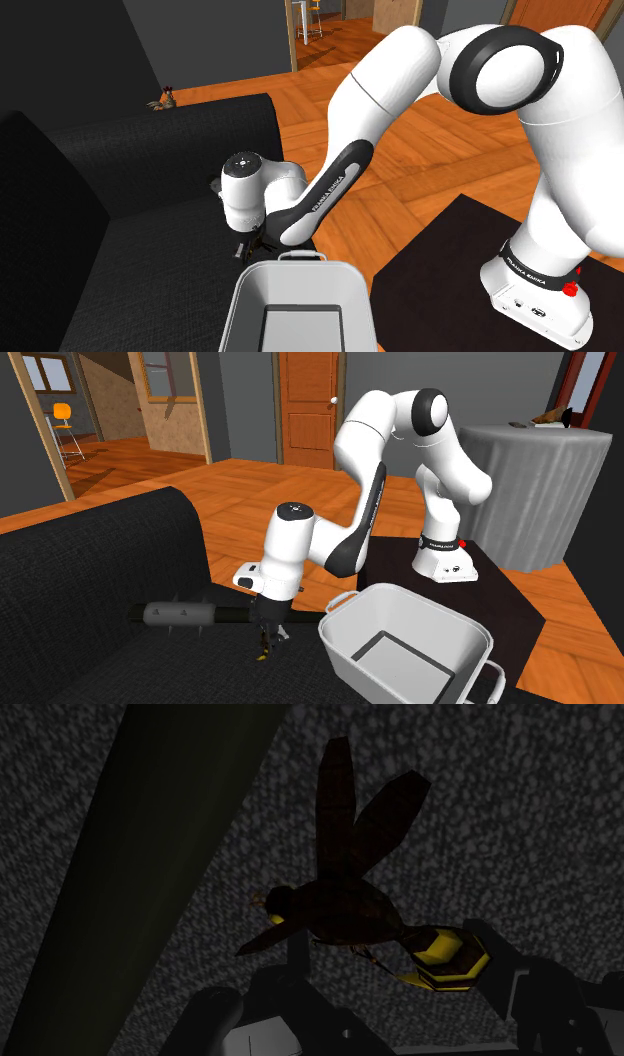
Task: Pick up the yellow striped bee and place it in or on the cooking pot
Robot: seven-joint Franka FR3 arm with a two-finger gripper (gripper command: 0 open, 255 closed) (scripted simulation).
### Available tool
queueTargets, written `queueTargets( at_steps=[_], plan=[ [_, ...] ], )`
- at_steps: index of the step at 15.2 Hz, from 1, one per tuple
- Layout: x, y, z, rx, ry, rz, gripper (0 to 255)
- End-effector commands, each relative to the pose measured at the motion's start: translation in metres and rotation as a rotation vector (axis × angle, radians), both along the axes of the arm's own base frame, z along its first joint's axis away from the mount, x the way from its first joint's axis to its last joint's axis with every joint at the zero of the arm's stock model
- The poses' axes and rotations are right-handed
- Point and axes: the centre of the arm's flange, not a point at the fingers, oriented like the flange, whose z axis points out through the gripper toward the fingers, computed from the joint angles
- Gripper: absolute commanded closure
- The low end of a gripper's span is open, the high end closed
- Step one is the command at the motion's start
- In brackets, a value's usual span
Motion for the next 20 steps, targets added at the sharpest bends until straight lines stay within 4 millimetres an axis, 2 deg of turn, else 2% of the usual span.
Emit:
queueTargets(
  at_steps=[1,4,20],
  plan=[
    [0.000,-0.001,-0.003,-0.003,0.003,-0.002,255],
    [0.001,-0.003,-0.002,-0.003,0.003,-0.002,255],
    [0.001,-0.003,0.082,-0.003,0.003,-0.002,255]
  ],
)
